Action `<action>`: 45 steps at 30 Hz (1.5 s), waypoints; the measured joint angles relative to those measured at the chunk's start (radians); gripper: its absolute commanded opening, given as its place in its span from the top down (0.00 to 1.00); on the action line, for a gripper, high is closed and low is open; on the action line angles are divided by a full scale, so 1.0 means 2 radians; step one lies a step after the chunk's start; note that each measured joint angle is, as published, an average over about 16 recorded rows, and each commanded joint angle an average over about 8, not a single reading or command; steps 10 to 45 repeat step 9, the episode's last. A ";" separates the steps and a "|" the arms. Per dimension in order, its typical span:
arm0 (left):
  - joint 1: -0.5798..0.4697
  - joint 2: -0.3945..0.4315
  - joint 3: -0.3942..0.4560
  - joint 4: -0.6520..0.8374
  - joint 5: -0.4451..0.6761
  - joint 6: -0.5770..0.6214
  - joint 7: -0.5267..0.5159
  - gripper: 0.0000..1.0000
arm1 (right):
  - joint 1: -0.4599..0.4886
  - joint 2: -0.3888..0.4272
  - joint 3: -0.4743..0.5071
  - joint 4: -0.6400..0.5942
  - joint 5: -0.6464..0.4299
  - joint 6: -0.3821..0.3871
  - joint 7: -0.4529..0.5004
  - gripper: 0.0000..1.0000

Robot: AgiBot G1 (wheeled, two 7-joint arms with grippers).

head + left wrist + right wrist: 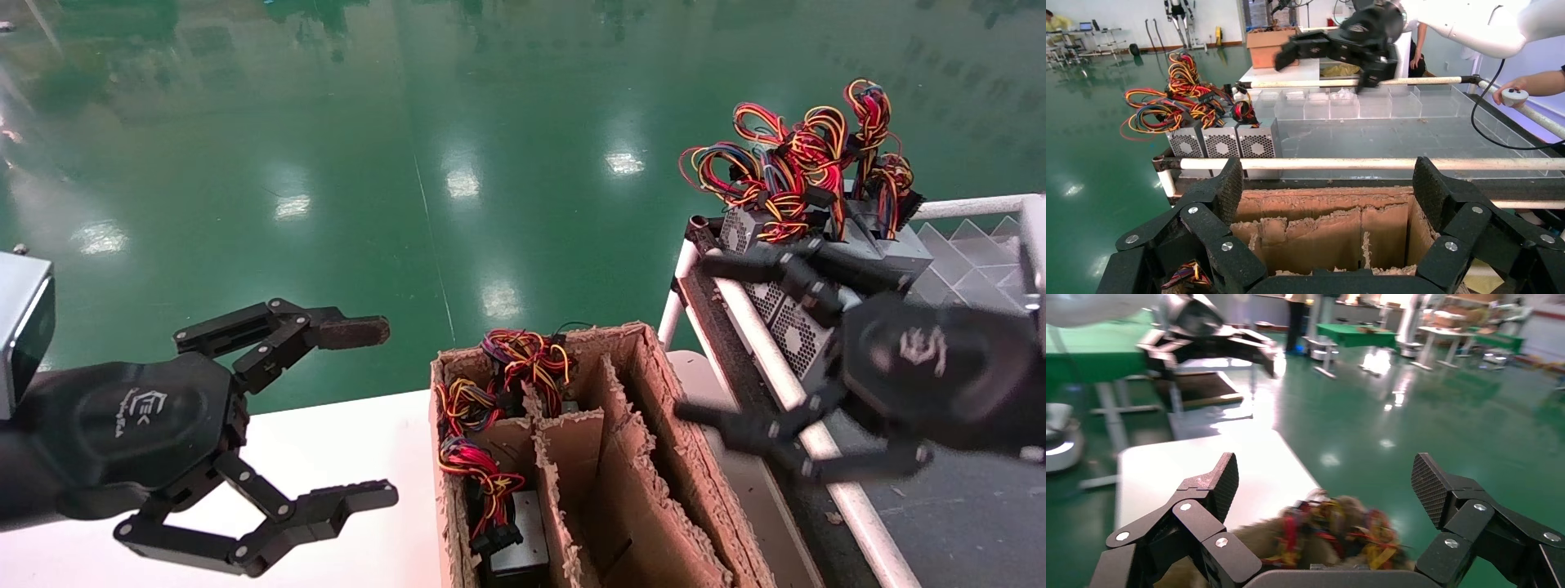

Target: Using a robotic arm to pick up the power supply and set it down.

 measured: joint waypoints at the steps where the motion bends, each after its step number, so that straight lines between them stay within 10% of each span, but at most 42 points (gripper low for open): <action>1: 0.000 0.000 0.000 0.000 0.000 0.000 0.000 0.00 | -0.006 0.001 0.000 0.010 0.003 0.001 0.005 0.00; 45: 0.000 0.000 0.000 0.000 0.000 0.000 0.000 0.00 | -0.032 0.004 0.000 0.056 0.016 0.004 0.028 0.00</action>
